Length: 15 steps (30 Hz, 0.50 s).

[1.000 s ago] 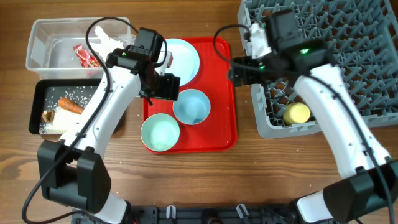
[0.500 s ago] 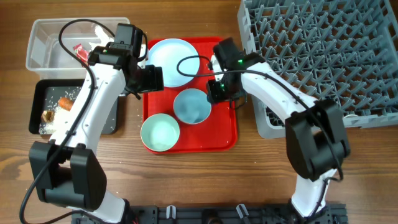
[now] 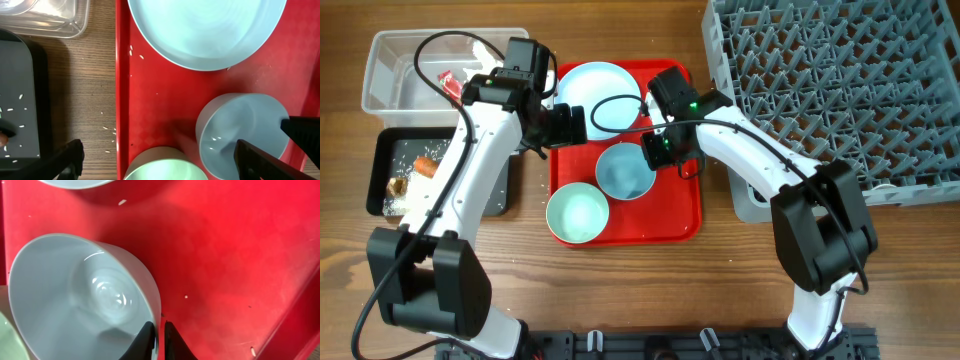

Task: Sort waste into correct bins and load items into the dishwasher rack
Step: 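Reach the right gripper to the light blue bowl and grasp its rim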

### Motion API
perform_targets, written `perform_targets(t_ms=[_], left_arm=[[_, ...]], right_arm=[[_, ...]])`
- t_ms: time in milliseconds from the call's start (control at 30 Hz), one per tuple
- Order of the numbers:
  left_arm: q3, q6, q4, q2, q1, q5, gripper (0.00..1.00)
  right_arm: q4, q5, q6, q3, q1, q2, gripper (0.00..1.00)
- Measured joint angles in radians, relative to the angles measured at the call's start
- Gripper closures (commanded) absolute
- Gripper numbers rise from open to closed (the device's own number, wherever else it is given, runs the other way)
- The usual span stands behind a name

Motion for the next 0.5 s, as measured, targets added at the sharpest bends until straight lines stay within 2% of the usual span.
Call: perform_targets(t_ms=[167, 367, 400, 433, 500], left_arm=[[0.0, 0.0, 0.0, 0.0, 0.0, 0.0, 0.0], [0.0, 0.0, 0.0, 0.0, 0.0, 0.0, 0.0], [0.0, 0.0, 0.0, 0.0, 0.0, 0.0, 0.0], [0.0, 0.0, 0.0, 0.0, 0.0, 0.0, 0.0], [0.0, 0.0, 0.0, 0.0, 0.0, 0.0, 0.0]], right_arm=[[0.019, 0.011, 0.003, -0.016, 0.0, 0.0, 0.78], [0.02, 0.014, 0.002, -0.045, 0.0, 0.0, 0.78], [0.023, 0.014, 0.002, -0.045, 0.0, 0.0, 0.83], [0.024, 0.014, 0.002, -0.045, 0.0, 0.0, 0.96], [0.027, 0.016, -0.001, -0.045, 0.0, 0.0, 0.96]])
